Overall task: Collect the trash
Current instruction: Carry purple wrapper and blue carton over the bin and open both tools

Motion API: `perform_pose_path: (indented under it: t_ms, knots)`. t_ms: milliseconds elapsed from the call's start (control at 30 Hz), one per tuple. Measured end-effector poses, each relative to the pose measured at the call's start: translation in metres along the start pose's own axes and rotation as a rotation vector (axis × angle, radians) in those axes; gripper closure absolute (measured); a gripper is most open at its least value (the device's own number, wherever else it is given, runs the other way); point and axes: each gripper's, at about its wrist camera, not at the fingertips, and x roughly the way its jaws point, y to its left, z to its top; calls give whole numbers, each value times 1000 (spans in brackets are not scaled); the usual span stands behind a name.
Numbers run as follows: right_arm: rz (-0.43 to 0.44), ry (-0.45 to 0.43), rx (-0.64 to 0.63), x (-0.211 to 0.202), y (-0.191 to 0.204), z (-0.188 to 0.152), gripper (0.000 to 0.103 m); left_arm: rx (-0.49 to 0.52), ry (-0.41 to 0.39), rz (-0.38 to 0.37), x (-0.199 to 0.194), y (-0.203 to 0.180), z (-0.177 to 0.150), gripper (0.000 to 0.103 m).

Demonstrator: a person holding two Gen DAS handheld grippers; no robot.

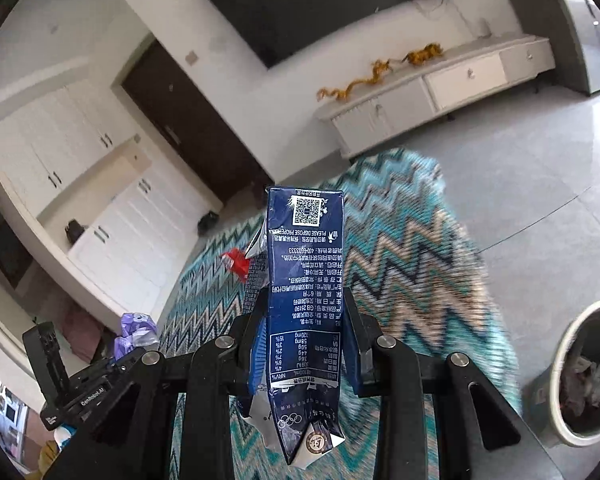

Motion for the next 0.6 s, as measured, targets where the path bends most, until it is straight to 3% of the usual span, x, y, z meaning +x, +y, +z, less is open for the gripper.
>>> perform_pose_path:
  t_ms: [133,333,600]
  knots:
    - [-44,-55,0,-41,-25,-2,71,76,-14,-58,-6,-49,14,86]
    - [-158,-126,51,-99,-89,-8,71,210,27,-166,19,-144,33,86]
    - [-314,-110,191,-129,-191,-38,71,400,123,-305,71,-279,22,86]
